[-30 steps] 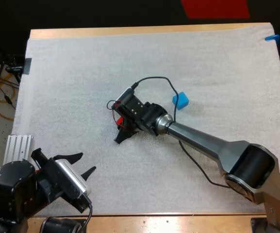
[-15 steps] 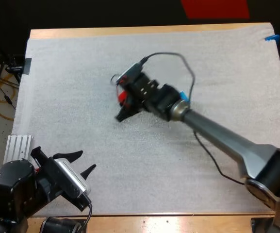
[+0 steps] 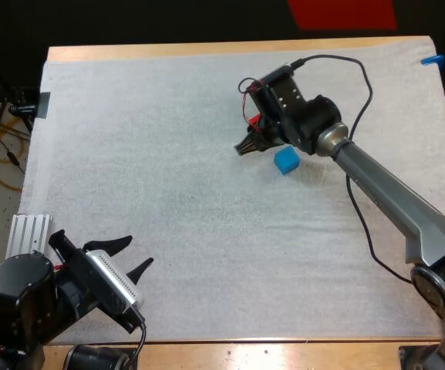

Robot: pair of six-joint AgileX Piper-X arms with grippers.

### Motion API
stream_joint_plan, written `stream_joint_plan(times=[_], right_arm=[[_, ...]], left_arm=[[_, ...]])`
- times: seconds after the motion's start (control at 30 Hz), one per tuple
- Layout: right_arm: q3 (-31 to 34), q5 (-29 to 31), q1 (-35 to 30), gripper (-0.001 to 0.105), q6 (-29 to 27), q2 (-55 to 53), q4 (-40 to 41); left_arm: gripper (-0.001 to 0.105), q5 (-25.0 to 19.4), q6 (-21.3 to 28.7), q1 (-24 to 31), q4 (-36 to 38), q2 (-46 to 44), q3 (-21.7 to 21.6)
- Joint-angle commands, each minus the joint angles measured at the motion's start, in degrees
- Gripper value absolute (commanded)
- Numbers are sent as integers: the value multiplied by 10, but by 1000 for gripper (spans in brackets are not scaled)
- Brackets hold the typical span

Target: Stack red cube on blue cube

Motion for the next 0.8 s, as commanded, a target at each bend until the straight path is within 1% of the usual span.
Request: stream_joint_plan(times=[0.0, 0.1, 0.2, 0.27, 0.57, 0.77], right_arm=[[-2, 6, -10, 32, 2, -6, 3], [-2, 13, -25, 32, 10, -6, 4], [-2, 15, -40, 32, 31, -6, 18], [5, 15, -45, 32, 32, -6, 15], [70, 16, -47, 32, 32, -6, -20], [109, 9, -47, 32, 43, -6, -60]], left_arm=[[44, 4, -1, -1, -8, -1, -1], [44, 4, -1, -1, -8, -1, -1], [44, 4, -1, -1, -8, -1, -1], [44, 4, -1, -1, -8, -1, -1], [44, 4, -1, -1, -8, -1, -1], [44, 4, -1, -1, -9, -1, -1]])
